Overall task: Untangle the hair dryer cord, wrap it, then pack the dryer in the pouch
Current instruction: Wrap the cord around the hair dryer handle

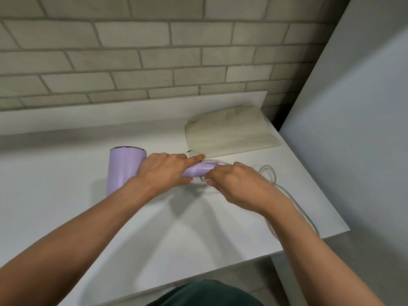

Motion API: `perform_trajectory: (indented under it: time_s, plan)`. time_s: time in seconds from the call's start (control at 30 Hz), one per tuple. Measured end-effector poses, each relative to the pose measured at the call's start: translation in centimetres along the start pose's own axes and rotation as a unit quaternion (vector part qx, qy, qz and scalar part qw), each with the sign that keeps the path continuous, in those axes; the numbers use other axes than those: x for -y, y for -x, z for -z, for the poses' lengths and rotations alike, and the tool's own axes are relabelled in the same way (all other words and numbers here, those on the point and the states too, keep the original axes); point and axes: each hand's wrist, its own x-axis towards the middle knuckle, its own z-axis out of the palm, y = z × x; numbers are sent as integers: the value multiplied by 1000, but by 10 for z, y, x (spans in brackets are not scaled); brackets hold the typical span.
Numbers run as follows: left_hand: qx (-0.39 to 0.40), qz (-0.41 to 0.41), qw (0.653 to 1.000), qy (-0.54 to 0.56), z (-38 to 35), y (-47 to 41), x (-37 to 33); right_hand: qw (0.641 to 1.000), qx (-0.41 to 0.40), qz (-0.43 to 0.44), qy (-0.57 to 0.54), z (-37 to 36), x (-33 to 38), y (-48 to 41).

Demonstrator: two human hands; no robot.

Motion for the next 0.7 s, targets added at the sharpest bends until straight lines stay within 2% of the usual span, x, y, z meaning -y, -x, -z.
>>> perform_trajectory:
  time_s: [0.17,0.3,0.4,0.57,0.7]
  plan:
    - [31,-63,998,0,14,3,-2,992,-7,-41,-120,13,-14,-13]
    - [35,-89,995,-10,18,6,-2,968,-11,-96,-230,18,-26,-20]
    - [32,-115,993,-18,13,7,-6,955,-14,-134,-264,21,-38,-26]
    - [10,-131,991,-6,14,6,-9,928,9,-159,-337,23,-49,-30]
    - [4,-117,993,-24,20,8,-5,894,-22,-194,-403,15,-54,-28]
